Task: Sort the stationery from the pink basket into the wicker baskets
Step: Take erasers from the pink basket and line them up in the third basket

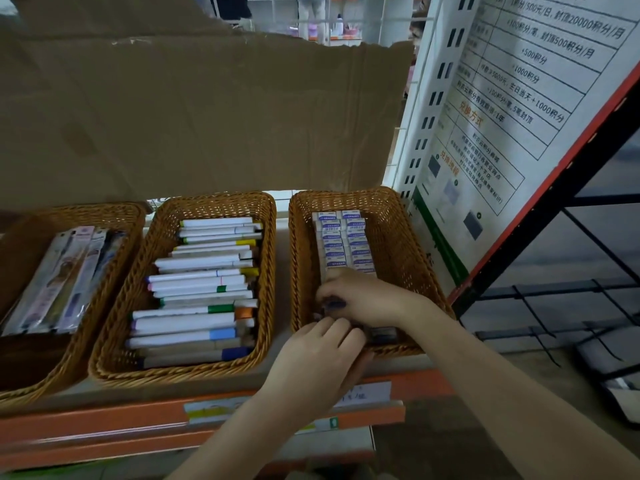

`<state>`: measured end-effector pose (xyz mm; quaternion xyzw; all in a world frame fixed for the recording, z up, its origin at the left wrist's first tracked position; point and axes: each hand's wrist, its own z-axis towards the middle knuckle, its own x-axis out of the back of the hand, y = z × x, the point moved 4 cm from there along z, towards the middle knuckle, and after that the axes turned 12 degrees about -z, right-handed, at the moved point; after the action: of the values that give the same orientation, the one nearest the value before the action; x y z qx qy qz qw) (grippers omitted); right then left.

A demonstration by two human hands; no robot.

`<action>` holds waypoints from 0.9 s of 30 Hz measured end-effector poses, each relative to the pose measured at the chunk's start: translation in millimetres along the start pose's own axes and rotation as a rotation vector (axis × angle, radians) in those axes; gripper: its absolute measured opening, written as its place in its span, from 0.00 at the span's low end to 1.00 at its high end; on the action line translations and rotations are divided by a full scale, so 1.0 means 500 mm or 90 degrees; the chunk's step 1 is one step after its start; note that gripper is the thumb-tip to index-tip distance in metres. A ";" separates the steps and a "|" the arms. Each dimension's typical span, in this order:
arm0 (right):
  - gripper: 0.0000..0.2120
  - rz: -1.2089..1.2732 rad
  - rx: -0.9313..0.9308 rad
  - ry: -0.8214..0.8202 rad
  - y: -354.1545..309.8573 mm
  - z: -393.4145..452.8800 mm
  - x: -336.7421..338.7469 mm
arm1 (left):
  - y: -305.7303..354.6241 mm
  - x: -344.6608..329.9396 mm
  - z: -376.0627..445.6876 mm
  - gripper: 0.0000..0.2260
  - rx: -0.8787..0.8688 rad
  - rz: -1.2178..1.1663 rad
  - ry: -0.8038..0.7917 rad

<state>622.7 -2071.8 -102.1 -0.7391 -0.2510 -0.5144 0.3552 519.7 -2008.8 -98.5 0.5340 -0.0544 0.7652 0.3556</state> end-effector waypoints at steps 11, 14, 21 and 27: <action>0.06 0.253 -0.012 -0.033 -0.014 0.000 0.015 | 0.000 -0.003 -0.004 0.13 -0.010 0.025 0.006; 0.05 0.392 -0.071 0.043 0.007 -0.006 0.027 | -0.001 -0.001 -0.002 0.12 -0.012 0.019 0.003; 0.09 0.703 -0.212 0.043 0.067 -0.012 0.037 | 0.002 0.002 0.001 0.12 -0.018 0.018 0.007; 0.16 0.413 -0.232 0.123 0.108 0.024 0.067 | 0.000 0.000 0.000 0.13 -0.023 0.028 -0.001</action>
<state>681.0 -2095.6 -87.6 -0.7793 0.1259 -0.4784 0.3846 519.9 -2008.7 -98.4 0.5269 -0.0805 0.7709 0.3487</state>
